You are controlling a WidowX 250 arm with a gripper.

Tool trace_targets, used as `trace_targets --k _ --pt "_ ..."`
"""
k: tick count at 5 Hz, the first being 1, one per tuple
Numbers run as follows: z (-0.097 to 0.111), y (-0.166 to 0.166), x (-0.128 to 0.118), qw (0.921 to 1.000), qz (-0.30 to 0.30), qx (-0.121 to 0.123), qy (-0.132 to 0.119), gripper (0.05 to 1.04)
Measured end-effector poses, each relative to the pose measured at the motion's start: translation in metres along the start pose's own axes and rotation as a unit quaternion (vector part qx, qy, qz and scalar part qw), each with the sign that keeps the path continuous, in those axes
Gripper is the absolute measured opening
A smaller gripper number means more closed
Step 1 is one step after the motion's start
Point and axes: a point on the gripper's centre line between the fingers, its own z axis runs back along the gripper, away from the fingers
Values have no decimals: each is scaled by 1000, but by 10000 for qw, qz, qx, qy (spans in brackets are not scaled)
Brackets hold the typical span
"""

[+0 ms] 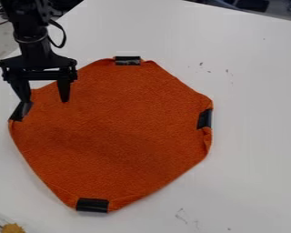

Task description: Fold the cloth from bottom to center of cloth

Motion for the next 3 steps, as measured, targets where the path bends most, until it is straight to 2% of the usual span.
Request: trace_targets --k 1,2,3 --pt "-9 0 -8 9998 24 15 183 1001" --pt "-11 -4 -36 9995 172 -6 267 1001" --pt "-5 -6 -64 9989 393 -44 260 1001"
